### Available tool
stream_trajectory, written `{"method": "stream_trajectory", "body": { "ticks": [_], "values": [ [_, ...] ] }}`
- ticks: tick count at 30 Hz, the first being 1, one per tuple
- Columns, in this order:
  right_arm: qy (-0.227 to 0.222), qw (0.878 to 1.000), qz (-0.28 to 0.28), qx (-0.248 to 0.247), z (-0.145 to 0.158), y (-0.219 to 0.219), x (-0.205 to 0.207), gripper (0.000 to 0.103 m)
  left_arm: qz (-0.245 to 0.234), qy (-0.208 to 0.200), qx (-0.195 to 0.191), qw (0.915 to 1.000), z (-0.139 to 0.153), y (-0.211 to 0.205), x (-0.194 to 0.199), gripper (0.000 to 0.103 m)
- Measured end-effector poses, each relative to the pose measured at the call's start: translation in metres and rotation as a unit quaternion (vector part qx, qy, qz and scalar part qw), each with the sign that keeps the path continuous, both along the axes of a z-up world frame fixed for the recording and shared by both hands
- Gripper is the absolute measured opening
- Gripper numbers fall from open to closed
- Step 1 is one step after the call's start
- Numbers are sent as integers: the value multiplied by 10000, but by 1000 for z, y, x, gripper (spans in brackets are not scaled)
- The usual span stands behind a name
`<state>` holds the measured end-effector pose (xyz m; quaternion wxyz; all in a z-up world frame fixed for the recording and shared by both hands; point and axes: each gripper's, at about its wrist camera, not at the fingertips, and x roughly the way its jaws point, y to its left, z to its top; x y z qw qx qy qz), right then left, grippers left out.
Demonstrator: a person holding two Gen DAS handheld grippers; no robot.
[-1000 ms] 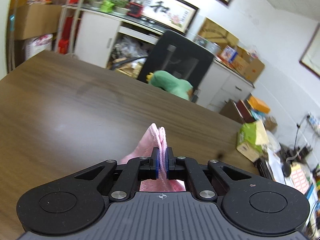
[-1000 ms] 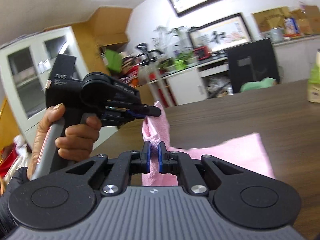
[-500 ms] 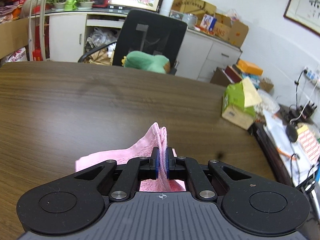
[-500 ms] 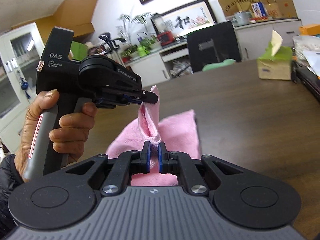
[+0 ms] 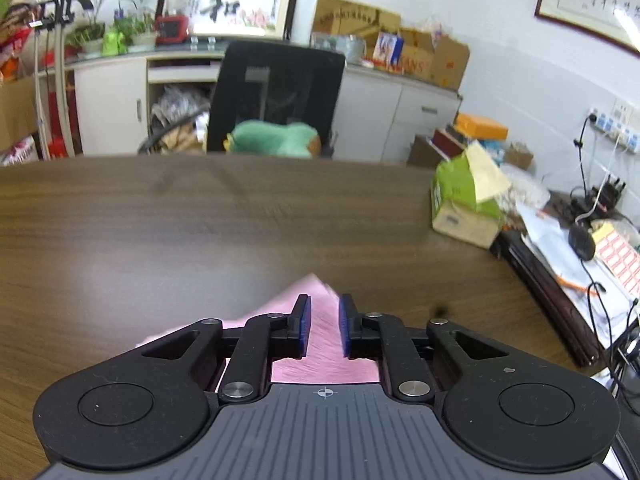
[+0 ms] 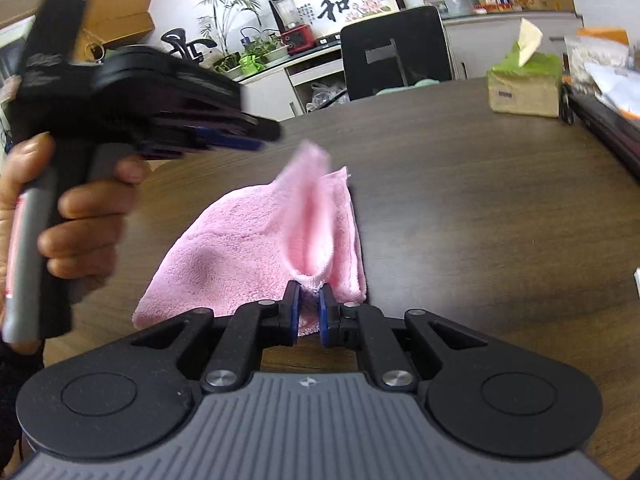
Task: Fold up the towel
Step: 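Lay the folded towel down, open both grippers and press it flat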
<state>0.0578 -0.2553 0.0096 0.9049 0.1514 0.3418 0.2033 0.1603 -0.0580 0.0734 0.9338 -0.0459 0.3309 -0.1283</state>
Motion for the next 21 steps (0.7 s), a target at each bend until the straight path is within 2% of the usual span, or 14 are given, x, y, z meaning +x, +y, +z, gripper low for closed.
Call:
{"method": "stream_trajectory", "body": {
  "ticks": [4,5,6,8,12,15,17,19,21],
  "values": [
    [89,9999,-77,98,0,-6,2,18,1,-277,198,9994,7,13,-19,39],
    [91,9998,-110,107,1,-8,1,27,0,-258,287,9993,4,15,-24,41],
    [81,9998,-149,122,3,-10,0,41,-2,-231,382,9990,1,17,-29,42],
    [-39,9994,-300,152,7,-15,-3,56,-42,-48,646,9979,-14,21,-45,42],
    [-569,9970,-468,256,19,-25,-15,56,-98,163,902,9957,-32,30,-68,42],
    [-824,9950,6,573,21,-22,-18,56,-101,125,851,9962,-35,39,-82,43],
    [-810,9936,354,703,19,-17,-15,56,-80,55,873,9961,-35,40,-87,51],
    [-615,9915,818,804,13,-7,-9,55,-97,6,882,9961,-36,40,-90,59],
    [-372,9927,928,668,5,-1,-1,54,-122,51,866,9962,-39,38,-88,59]
  ]
}}
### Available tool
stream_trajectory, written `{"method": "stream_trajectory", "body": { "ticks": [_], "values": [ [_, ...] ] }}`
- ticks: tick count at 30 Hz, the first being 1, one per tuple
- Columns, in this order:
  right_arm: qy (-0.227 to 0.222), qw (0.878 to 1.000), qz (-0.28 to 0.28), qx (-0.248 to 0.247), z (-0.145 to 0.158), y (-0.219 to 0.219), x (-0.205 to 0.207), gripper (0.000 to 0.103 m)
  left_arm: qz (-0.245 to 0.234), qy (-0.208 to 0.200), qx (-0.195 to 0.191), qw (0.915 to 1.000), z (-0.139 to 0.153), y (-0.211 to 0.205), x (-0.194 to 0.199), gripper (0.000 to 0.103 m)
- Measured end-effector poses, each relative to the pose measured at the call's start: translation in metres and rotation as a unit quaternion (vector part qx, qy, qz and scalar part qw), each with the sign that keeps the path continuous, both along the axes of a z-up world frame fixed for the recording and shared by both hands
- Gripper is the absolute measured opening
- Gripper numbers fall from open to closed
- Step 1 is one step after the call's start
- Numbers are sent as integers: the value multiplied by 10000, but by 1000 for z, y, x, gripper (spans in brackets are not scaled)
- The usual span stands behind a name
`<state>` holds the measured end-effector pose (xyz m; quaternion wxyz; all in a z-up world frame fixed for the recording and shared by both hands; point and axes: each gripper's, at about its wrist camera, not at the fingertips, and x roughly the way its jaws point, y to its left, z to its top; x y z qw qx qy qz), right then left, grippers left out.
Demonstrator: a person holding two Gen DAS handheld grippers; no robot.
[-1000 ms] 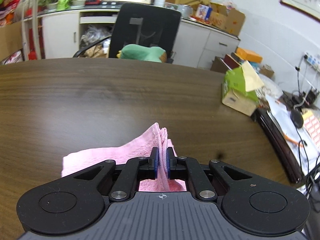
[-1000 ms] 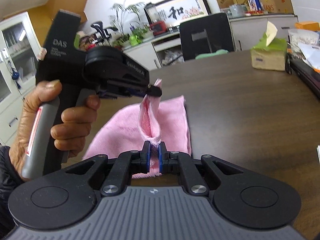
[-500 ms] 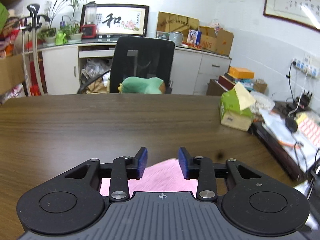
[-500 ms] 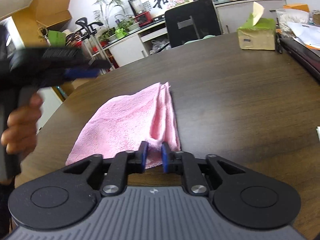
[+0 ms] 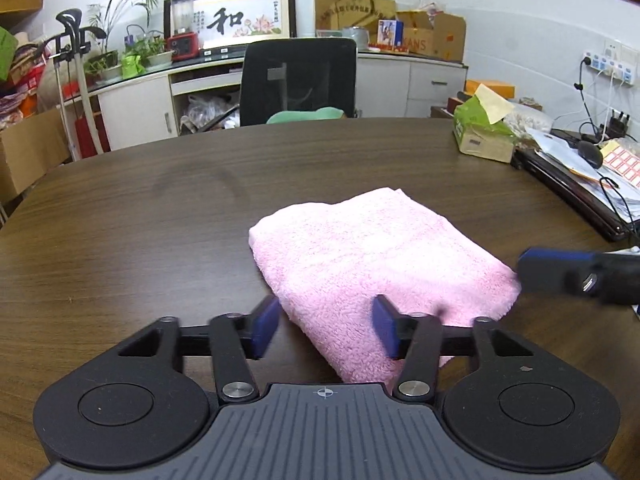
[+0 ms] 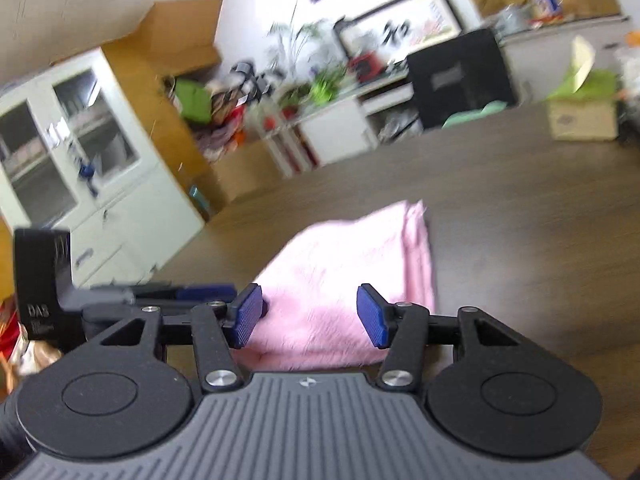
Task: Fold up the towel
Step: 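Lay the folded towel down, open both grippers and press it flat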
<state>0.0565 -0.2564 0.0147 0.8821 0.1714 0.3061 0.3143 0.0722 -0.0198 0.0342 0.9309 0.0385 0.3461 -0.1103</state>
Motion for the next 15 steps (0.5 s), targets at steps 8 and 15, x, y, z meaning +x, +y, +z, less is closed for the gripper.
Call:
{"method": "stream_trajectory", "body": {
  "ticks": [8,15],
  "values": [
    [276,9976,-492,-410,-9,-3,8,42,-122,114,367,9992,-20,-12,5,67],
    [213,9969,-407,-644,-7,15,-1,56,-324,-109,808,9961,-24,-14,-2,68]
  ]
}}
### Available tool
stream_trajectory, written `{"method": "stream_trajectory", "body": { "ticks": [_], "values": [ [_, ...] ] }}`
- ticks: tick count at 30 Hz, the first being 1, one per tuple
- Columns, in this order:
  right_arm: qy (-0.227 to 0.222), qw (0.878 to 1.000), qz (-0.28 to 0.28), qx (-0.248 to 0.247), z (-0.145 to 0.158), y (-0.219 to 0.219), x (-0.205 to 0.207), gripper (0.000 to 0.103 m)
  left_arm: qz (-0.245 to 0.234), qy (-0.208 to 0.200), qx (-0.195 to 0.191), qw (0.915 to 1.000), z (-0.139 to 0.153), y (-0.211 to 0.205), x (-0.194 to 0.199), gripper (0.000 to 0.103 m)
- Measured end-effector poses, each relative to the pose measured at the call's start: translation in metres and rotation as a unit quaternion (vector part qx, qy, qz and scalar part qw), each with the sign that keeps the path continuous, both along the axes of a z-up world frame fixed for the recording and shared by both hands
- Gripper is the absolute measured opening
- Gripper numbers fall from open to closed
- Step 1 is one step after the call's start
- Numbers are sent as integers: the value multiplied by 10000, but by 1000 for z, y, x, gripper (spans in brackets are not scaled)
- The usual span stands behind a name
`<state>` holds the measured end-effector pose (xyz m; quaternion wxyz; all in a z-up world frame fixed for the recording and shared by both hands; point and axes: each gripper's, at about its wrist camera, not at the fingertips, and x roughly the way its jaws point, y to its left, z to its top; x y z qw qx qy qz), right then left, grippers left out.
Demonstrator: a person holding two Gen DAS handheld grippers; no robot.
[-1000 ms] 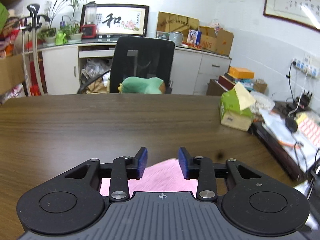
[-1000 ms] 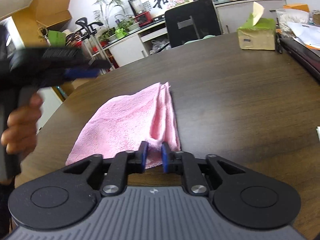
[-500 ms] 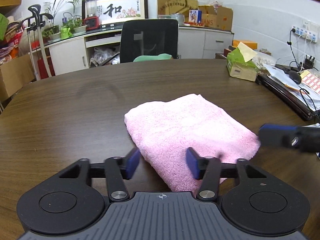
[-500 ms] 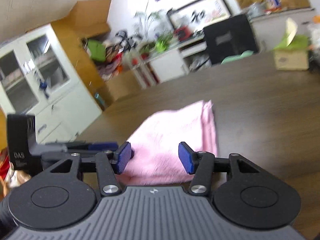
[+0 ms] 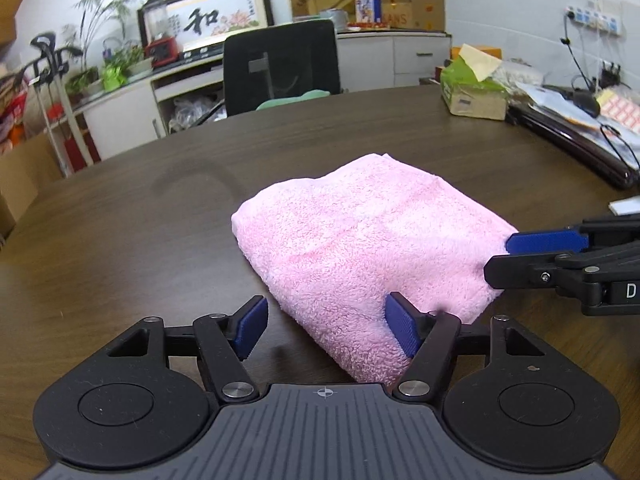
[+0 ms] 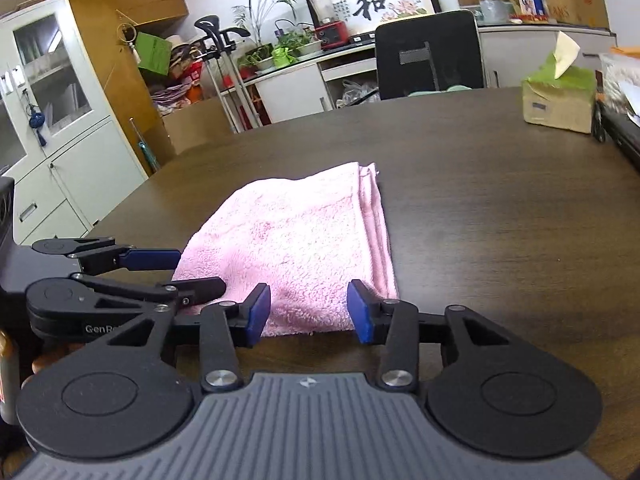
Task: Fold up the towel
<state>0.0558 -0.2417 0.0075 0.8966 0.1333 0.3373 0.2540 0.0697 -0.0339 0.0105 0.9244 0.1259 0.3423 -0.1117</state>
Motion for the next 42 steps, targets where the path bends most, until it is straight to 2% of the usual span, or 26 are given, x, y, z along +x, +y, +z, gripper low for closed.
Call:
{"method": "stream_trajectory", "body": {
  "ticks": [1,5,6,9,11,16,19,23,25,28,30,32,34,40,42],
  "values": [
    [70,9999,30,142,-1,1,2,56,-16,-55,91,9999,-1,0,-1,68],
    [85,9999,63,116,0,14,3,56,13,-367,613,9974,-3,4,-1,68],
    [110,9998,93,139,1,17,3,56,22,-373,611,9974,-3,5,0,68],
    [89,9998,155,104,4,25,0,56,19,-346,362,9987,-1,20,4,68],
    [-21,9997,183,187,7,23,-4,56,61,-283,-25,9996,3,36,3,68],
    [-384,9985,57,393,14,12,-6,59,280,-483,-306,9980,13,56,-2,67],
    [-438,9976,293,443,14,15,0,60,343,-425,-569,9969,18,65,-2,67],
    [-212,9994,234,-128,6,31,10,61,470,-410,-468,9970,14,64,-4,67],
    [-374,9984,275,-308,6,36,7,61,527,-391,-493,9966,12,66,-7,67],
    [-754,9967,259,-174,16,34,-5,63,712,-372,-669,9945,13,73,-17,69],
    [-1004,9948,87,-120,21,30,-13,78,817,-326,-839,9926,13,78,-26,72],
    [-1317,9903,-307,-327,26,26,-24,81,896,-336,-911,9912,11,82,-38,76],
    [-1550,9818,-770,-785,26,26,-33,81,899,-353,-917,9911,8,84,-50,76],
    [-1684,9616,-1290,-1739,16,37,-31,83,726,-358,-824,9933,0,76,-71,76],
    [-1687,9576,-1354,-1905,13,37,-31,84,696,-430,-823,9932,1,73,-74,76]
  ]
}}
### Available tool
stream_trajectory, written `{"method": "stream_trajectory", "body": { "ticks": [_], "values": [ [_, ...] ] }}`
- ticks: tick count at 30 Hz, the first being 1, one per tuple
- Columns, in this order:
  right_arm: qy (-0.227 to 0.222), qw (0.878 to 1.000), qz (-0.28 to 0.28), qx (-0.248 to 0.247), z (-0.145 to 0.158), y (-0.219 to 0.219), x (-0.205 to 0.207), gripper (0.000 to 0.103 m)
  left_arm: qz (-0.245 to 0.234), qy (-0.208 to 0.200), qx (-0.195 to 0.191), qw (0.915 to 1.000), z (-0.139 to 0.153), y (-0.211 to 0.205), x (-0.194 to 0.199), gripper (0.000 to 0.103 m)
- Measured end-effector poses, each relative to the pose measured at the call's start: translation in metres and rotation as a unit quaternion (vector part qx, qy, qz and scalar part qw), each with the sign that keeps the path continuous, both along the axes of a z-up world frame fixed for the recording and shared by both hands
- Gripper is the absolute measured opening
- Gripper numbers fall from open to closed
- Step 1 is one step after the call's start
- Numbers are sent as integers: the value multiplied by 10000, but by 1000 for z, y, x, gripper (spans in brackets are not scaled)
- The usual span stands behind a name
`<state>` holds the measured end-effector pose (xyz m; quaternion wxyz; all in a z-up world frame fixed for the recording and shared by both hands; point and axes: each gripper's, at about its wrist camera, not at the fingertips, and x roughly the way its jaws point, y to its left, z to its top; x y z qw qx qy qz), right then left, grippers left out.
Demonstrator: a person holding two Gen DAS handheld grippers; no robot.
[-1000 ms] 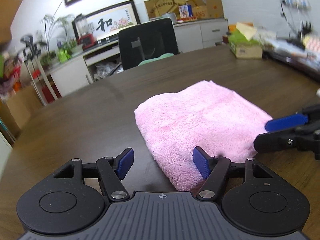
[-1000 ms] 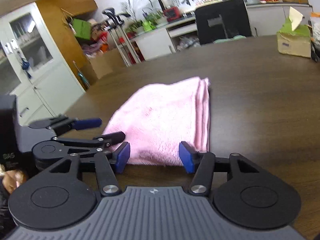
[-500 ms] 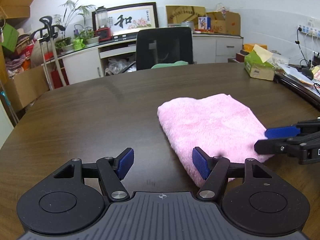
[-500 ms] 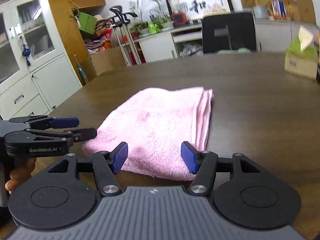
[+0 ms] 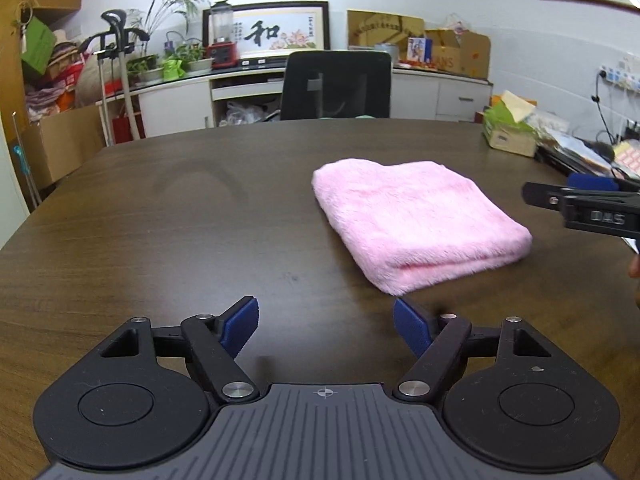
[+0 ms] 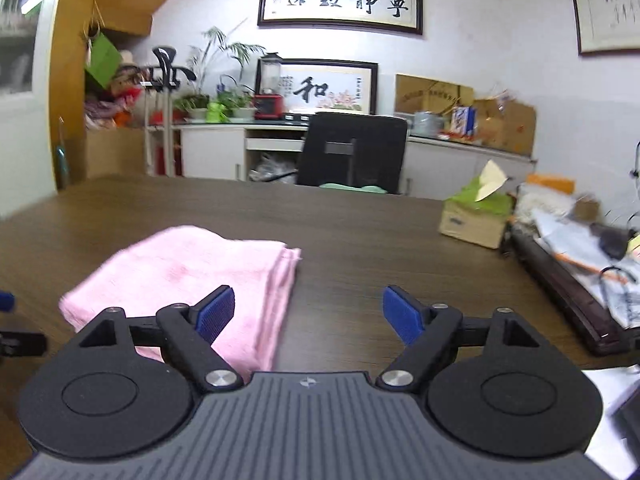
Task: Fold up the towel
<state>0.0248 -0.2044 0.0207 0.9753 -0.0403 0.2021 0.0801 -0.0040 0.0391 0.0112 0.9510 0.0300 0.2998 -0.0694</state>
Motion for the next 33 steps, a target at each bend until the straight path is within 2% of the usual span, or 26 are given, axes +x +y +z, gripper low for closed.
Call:
{"method": "stream_trajectory", "body": {
  "ticks": [2,7,11,19,28,33],
  "values": [
    [33,10000,-88,-5,-2,-2,-2,87,13,-147,22,9999,2,-4,-5,80],
    [223,9994,-268,5,-6,-10,-7,91,-5,-139,9,9999,2,-11,-6,83],
    [476,9979,-433,43,-9,-20,-10,93,168,-115,178,9996,-1,-13,-5,87],
    [965,9933,-632,72,-16,-29,-6,98,530,-29,231,9983,-5,-10,0,94],
    [1361,9880,-728,11,-25,-32,4,102,889,223,232,9955,-10,-3,9,101],
    [1451,9865,-755,-24,-27,-33,6,102,1028,369,155,9939,-12,1,13,101]
  ]
}}
